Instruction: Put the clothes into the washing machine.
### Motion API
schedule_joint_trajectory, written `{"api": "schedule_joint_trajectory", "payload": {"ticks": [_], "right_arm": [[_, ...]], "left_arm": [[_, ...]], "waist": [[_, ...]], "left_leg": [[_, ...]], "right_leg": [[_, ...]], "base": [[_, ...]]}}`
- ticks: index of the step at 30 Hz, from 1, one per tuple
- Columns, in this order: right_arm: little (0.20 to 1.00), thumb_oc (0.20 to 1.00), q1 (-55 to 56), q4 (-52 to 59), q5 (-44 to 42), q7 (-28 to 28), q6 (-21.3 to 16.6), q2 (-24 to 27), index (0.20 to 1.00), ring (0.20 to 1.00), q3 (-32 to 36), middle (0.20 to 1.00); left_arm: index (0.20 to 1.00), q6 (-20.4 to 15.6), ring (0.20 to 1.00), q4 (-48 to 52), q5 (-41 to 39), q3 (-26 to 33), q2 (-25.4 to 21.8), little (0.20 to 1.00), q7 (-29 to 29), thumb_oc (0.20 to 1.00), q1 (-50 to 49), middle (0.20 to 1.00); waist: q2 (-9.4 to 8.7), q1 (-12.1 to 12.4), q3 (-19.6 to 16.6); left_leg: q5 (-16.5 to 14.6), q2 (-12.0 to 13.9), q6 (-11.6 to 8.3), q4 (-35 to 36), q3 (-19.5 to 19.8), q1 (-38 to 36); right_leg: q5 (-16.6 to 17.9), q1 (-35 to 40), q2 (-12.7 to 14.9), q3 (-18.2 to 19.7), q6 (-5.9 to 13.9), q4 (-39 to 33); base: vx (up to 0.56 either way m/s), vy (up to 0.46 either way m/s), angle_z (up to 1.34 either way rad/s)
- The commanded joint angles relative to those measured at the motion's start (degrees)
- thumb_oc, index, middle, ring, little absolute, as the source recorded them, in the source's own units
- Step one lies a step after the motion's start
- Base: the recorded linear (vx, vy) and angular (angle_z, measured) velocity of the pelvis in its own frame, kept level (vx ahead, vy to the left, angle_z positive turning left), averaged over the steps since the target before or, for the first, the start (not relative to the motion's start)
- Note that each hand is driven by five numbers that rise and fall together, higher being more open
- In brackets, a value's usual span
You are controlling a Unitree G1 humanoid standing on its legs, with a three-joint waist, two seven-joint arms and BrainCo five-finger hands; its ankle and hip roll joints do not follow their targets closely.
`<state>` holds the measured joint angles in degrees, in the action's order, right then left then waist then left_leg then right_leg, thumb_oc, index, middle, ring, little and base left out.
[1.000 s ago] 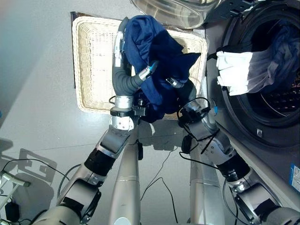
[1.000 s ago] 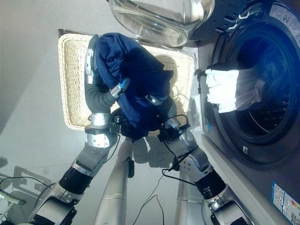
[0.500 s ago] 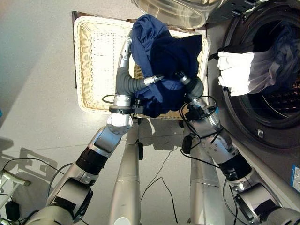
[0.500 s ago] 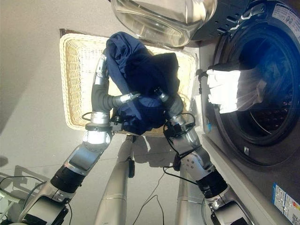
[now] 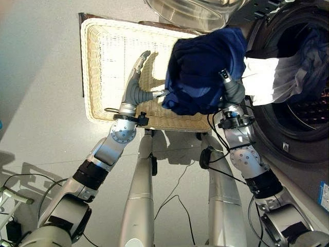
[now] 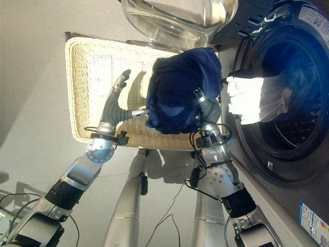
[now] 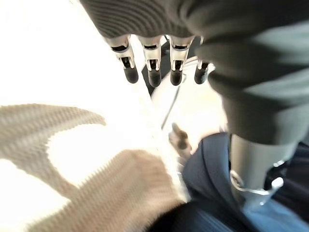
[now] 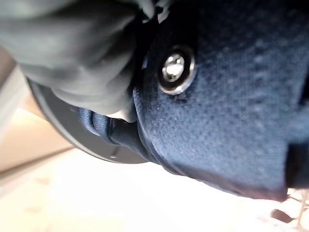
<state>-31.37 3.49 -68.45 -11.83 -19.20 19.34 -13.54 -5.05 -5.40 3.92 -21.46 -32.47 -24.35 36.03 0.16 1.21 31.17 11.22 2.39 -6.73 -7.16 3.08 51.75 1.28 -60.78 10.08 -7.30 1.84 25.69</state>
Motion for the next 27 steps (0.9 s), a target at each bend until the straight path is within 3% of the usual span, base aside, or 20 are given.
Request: {"api": "schedule_joint_trajectory", "payload": {"ticks": [1, 12, 17, 21, 27], "right_arm": [[0.200, 0.200, 0.98, 8.45, -2.60, -4.38, -3.76, 0.30, 0.200, 0.200, 1.69, 0.200], [0.200, 0.200, 1.41, 9.46, -3.21, -6.99, -5.36, 0.50, 0.200, 0.200, 2.64, 0.200], [0.200, 0.200, 0.99, 7.73, -3.90, -4.62, -4.29, 0.66, 0.200, 0.200, 3.07, 0.200], [0.200, 0.200, -0.45, 1.38, -6.95, 1.90, -2.49, 0.66, 0.200, 0.200, 4.05, 0.200], [0.200, 0.200, -4.21, -16.60, -18.78, 4.44, -6.39, 3.46, 0.200, 0.200, 9.11, 0.200]], "left_arm": [[1.000, 1.66, 1.000, 1.99, 3.84, 0.94, -0.65, 1.000, -2.86, 1.000, 0.97, 1.000], [1.000, 6.12, 1.000, -1.67, 5.26, 0.53, -2.72, 1.000, -3.51, 1.000, 2.01, 1.000], [1.000, 6.16, 1.000, -4.33, 5.39, 0.51, -2.81, 1.000, -7.14, 1.000, 2.43, 1.000], [1.000, -0.08, 1.000, -9.60, -0.59, 0.61, -1.13, 1.000, -11.82, 1.000, 3.47, 1.000], [1.000, -6.66, 1.000, -22.03, -5.23, -0.33, 0.27, 1.000, -18.01, 1.000, 7.19, 1.000]], "waist": [[1.87, -0.79, -1.37], [1.66, -1.12, -1.37], [1.48, -1.35, -1.37], [1.56, -1.35, -1.37], [1.65, -1.60, -1.37]], "left_leg": [[-1.37, -3.50, 5.18, -3.32, -1.14, 0.99], [-1.39, -2.97, 4.82, -3.29, -1.56, 0.84], [-1.49, -2.75, 4.55, -3.60, -1.76, 0.81], [-1.34, -2.57, 4.17, -3.45, -2.00, 0.78], [-1.39, -2.24, 3.50, -3.06, -2.29, 0.30]], "right_leg": [[10.05, 5.07, -3.39, -1.48, 4.74, -11.42], [10.02, 5.25, -3.25, -1.49, 5.02, -11.38], [10.07, 5.17, -3.33, -1.31, 5.17, -11.21], [10.14, 5.06, -3.37, -1.16, 5.22, -11.26], [10.32, 5.21, -3.88, -0.66, 5.27, -11.33]], "base": [[0.00, 0.000, 0.00], [0.00, 0.000, 0.00], [0.00, 0.000, 0.00], [0.00, 0.008, 0.00], [0.00, 0.000, 0.00]]}}
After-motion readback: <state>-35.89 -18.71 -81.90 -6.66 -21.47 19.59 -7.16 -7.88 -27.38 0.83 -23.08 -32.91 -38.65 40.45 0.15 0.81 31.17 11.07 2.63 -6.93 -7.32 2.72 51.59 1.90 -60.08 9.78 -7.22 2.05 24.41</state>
